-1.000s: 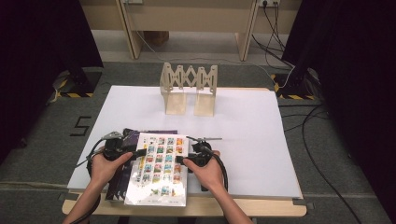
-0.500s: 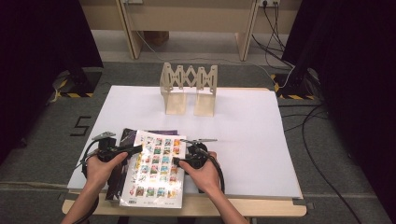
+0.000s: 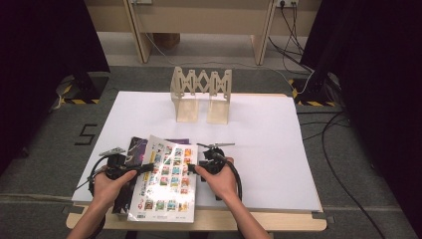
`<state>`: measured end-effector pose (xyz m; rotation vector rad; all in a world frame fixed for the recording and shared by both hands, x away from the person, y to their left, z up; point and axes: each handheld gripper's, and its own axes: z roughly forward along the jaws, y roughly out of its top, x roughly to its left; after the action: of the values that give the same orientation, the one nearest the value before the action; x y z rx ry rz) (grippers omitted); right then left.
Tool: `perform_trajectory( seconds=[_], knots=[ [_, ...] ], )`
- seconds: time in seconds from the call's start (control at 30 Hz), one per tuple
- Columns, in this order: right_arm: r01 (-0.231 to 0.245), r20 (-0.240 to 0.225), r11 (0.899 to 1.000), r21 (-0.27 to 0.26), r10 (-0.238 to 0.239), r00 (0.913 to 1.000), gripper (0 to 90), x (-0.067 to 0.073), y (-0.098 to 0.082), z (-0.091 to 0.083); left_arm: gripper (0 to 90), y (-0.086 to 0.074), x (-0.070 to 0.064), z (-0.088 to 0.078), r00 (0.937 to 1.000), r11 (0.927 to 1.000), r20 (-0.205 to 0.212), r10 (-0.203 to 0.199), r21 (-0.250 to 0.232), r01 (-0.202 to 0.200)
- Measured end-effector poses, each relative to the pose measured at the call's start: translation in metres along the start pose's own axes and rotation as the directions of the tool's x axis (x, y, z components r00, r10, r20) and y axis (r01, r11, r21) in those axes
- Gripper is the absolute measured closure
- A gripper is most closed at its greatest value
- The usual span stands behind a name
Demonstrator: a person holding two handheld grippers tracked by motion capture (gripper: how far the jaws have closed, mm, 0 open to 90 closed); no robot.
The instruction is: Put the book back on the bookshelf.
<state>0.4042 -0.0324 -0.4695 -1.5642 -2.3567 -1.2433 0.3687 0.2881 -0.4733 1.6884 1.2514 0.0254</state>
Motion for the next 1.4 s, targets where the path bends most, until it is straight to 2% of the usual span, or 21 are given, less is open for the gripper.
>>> perform_trajectory(
  seconds=[0.07,0.1,0.2,0.27,0.47,0.53,0.57,0.63,0.7,0.87,0.9,1.07,1.1,1.13,1.23,1.33,1.4],
  knots=[
    [-0.023,0.010,1.000,-0.007,0.023,0.9997,46.2,-0.009,0.009,0.002,75.5,0.000,0.000,0.000,1.0000,1.0000,-0.002,0.010,0.000,-0.010],
    [-0.058,-0.017,0.998,0.007,0.058,0.9981,46.0,-0.018,0.018,0.007,75.4,-0.001,0.000,0.000,0.9999,0.9999,-0.004,0.012,-0.001,-0.012],
    [-0.069,-0.033,0.998,0.013,0.069,0.9971,45.5,-0.025,0.030,0.016,75.3,-0.001,0.001,0.000,0.9999,0.9999,-0.006,0.012,-0.001,-0.012],
    [-0.063,-0.035,0.998,0.014,0.063,0.9974,47.6,-0.027,0.038,0.019,75.2,-0.002,0.002,0.000,0.9998,0.9999,-0.007,0.016,0.000,-0.016],
    [-0.098,-0.062,0.994,0.049,0.101,0.9930,46.2,-0.028,0.048,0.030,74.6,-0.002,0.005,-0.002,0.9997,0.9998,-0.015,0.019,-0.002,-0.019],
    [-0.115,-0.081,0.992,0.052,0.119,0.9896,46.0,-0.029,0.049,0.033,74.2,-0.001,0.006,-0.002,0.9997,0.9998,-0.015,0.017,0.004,-0.017],
    [-0.134,-0.099,0.989,0.063,0.140,0.9853,45.1,-0.030,0.051,0.037,73.5,0.000,0.007,-0.002,0.9997,0.9998,-0.016,0.017,0.010,-0.017],
    [-0.136,-0.104,0.989,0.064,0.142,0.9843,44.2,-0.031,0.051,0.039,73.3,0.000,0.006,-0.002,0.9997,0.9998,-0.017,0.018,0.013,-0.018],
    [-0.160,-0.124,0.984,0.075,0.168,0.9780,42.2,-0.032,0.053,0.045,73.2,0.000,0.007,-0.002,0.9997,0.9997,-0.017,0.020,0.015,-0.020],
    [-0.155,-0.119,0.985,0.080,0.164,0.9793,43.6,-0.031,0.056,0.046,73.0,0.002,0.008,-0.001,0.9998,0.9996,-0.019,0.012,0.024,-0.012],
    [-0.151,-0.117,0.986,0.068,0.158,0.9805,49.5,-0.031,0.057,0.043,73.0,0.003,0.007,-0.001,0.9997,0.9995,-0.020,0.015,0.028,-0.015],
    [-0.133,-0.111,0.990,0.039,0.136,0.9845,55.4,-0.025,0.059,0.034,72.9,0.005,0.007,-0.001,0.9994,0.9990,-0.026,0.023,0.039,-0.022],
    [-0.122,-0.136,0.993,0.007,0.122,0.9832,60.8,-0.022,0.061,0.027,72.9,0.006,0.008,-0.001,0.9993,0.9989,-0.028,0.025,0.041,-0.024],
    [-0.120,-0.146,0.993,0.000,0.118,0.9821,61.9,-0.020,0.062,0.025,72.8,0.005,0.010,-0.001,0.9996,0.9991,-0.023,0.017,0.039,-0.016],
    [-0.094,-0.147,0.996,0.001,0.093,0.9847,62.5,-0.016,0.066,0.024,72.7,0.005,0.012,-0.001,0.9998,0.9991,-0.020,0.010,0.042,-0.009],
    [-0.102,-0.127,0.995,0.020,0.104,0.9865,60.0,-0.017,0.067,0.030,72.6,0.005,0.012,-0.002,0.9995,0.9990,-0.028,0.015,0.042,-0.014],
    [-0.116,-0.133,0.993,0.029,0.119,0.9840,59.8,-0.020,0.066,0.035,72.7,0.005,0.013,-0.002,0.9996,0.9992,-0.026,0.014,0.039,-0.013]
  ],
)
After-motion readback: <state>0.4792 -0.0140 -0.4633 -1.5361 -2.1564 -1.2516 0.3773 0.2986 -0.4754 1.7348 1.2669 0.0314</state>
